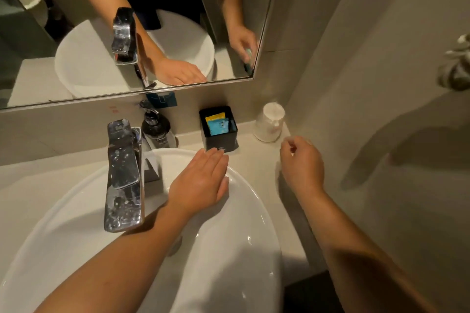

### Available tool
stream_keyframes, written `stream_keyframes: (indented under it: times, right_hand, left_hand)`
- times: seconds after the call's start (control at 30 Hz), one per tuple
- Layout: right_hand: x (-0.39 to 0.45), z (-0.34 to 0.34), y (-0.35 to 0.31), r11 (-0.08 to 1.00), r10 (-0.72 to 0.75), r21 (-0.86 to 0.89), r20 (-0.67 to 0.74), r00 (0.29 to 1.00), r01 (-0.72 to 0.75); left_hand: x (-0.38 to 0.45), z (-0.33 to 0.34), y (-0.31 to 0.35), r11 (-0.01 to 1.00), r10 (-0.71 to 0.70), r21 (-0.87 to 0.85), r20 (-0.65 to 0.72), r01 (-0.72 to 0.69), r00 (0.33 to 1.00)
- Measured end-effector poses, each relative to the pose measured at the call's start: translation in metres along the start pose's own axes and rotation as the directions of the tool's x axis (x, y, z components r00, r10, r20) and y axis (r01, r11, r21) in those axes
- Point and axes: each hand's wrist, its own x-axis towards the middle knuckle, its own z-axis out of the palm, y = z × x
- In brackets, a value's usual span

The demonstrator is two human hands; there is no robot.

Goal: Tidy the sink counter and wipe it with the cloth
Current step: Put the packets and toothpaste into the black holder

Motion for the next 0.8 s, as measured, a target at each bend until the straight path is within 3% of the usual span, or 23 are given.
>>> stream_keyframes:
  times: [0.1,0.17,0.5,0.63,0.8]
  right_hand:
    - [-0.033,-0.025,0.054,0.865,0.024,-0.499,0.159,0.987,0.059]
    - [-0.048,-0.023,0.071,0.776,0.054,-0.62,0.252,0.966,0.118]
    - [-0.056,-0.004,0.082,0.787,0.033,-0.602,0.26,0.965,0.135]
    - [-0.057,0.0,0.08,0.817,0.059,-0.571,0.215,0.975,0.076]
    - [-0.05,-0.004,0.08,0.86,0.196,-0.508,0.231,0.953,-0.054]
  left_hand:
    - [0.0,-0.002,0.002,1.0,-0.013,-0.003,0.021,0.013,1.0]
    - [0.001,-0.003,0.003,1.0,-0.026,-0.007,0.035,0.027,0.999]
    - [0.001,-0.005,0.005,0.998,-0.057,0.002,0.036,0.057,0.998]
    - [0.0,-0.004,0.004,0.998,-0.059,0.006,0.031,0.059,0.998]
    - [0.0,-0.002,0.003,0.998,-0.058,0.004,0.019,0.058,0.998]
